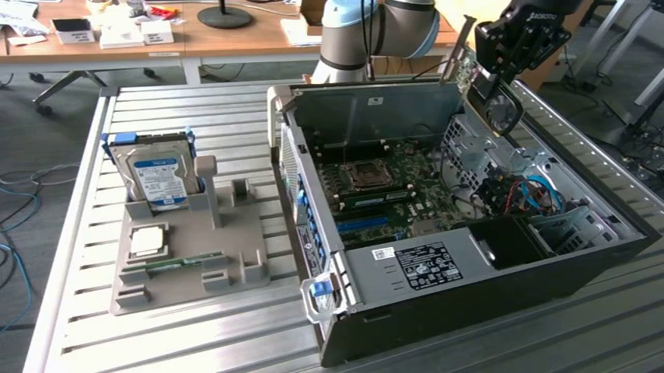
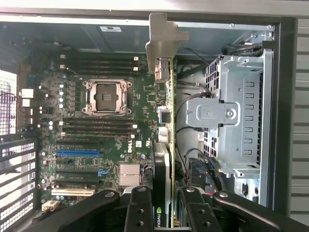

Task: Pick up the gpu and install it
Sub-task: 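Insert the gpu into the slot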

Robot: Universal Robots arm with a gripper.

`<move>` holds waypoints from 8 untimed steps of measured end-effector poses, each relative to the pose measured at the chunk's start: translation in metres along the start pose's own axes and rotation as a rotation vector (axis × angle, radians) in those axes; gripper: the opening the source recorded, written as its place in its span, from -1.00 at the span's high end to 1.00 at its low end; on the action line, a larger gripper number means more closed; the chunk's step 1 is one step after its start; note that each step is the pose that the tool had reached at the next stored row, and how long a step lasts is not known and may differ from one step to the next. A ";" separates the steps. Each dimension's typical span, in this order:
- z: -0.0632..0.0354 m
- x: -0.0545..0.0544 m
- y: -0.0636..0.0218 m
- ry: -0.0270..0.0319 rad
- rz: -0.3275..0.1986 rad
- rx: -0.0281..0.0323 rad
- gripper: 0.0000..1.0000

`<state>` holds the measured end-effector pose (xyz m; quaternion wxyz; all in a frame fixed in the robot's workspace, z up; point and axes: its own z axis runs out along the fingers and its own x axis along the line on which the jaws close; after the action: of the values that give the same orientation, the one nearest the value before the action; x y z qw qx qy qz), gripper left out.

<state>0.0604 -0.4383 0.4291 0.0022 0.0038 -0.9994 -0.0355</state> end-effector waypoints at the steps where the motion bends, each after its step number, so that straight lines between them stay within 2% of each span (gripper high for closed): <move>1: 0.0000 0.000 0.0000 0.0003 -0.003 0.0002 0.46; 8: 0.0003 0.000 0.0000 0.0019 -0.026 0.0014 0.46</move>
<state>0.0604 -0.4383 0.4289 0.0027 0.0166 -0.9993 -0.0348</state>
